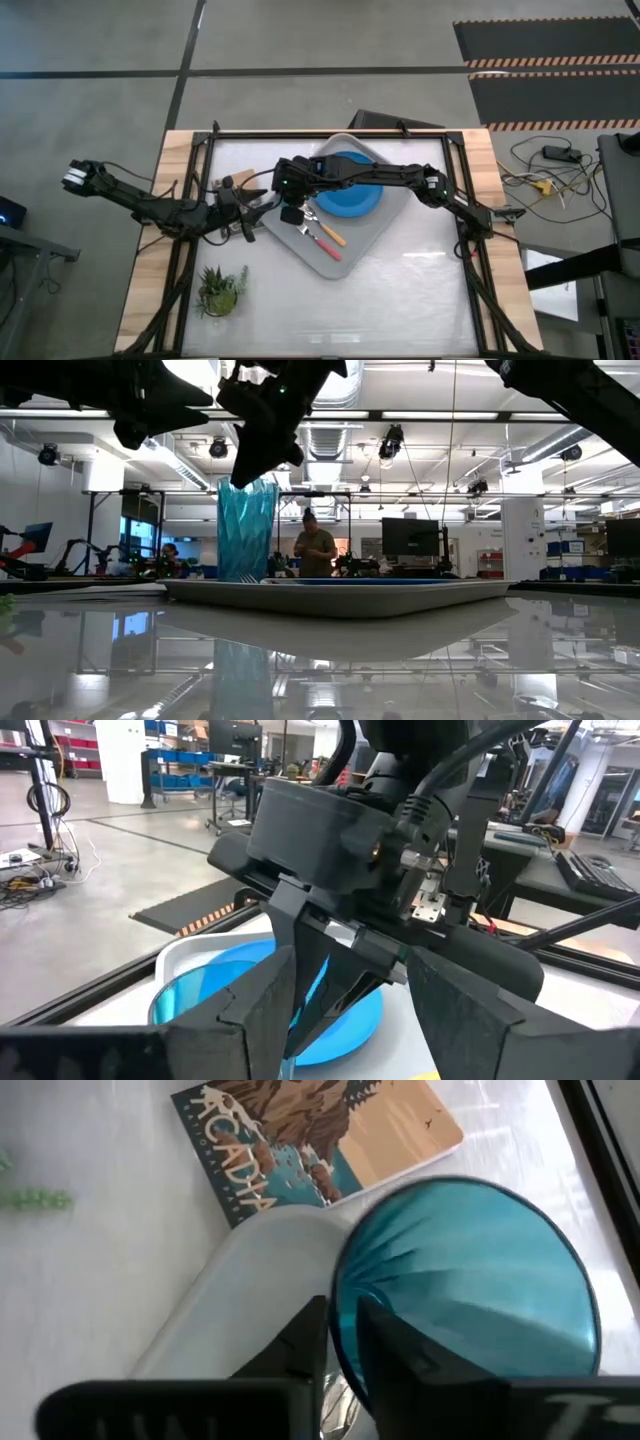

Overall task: Pick and place plate/cup/fork/spoon on tray
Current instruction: Put the blue cup on the gray serving tray to the left of the blue plate, then return to Home Position

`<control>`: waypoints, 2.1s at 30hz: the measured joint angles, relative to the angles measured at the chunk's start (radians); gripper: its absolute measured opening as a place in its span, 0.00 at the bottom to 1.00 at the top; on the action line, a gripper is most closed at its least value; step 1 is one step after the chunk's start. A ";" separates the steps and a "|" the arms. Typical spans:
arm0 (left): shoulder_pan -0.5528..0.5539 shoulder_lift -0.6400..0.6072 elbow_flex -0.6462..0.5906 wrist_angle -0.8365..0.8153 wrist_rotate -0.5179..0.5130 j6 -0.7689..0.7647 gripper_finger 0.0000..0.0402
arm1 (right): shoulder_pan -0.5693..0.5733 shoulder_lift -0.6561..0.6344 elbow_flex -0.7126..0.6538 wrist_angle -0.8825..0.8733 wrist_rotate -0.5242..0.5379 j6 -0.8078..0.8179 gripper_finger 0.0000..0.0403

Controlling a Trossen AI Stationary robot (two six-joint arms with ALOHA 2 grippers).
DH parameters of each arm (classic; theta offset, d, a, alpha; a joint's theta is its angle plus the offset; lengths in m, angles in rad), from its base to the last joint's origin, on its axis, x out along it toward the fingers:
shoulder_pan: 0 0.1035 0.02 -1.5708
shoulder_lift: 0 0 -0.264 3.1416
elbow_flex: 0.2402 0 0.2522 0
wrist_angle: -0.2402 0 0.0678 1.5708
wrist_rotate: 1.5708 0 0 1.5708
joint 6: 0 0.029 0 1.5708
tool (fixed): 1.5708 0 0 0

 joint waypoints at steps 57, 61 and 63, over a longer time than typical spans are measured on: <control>-0.002 -0.020 -0.003 -0.011 0.400 0.093 0.04 | 0.552 -1.025 -1.538 1.003 0.378 -0.016 0.05; -0.002 -0.068 -0.003 -0.073 0.467 0.168 0.02 | 0.545 -1.120 -1.654 1.043 0.550 0.003 0.03; -0.002 -0.092 -0.004 -0.139 0.470 0.170 0.03 | 0.545 -1.165 -1.690 0.951 0.691 0.150 0.03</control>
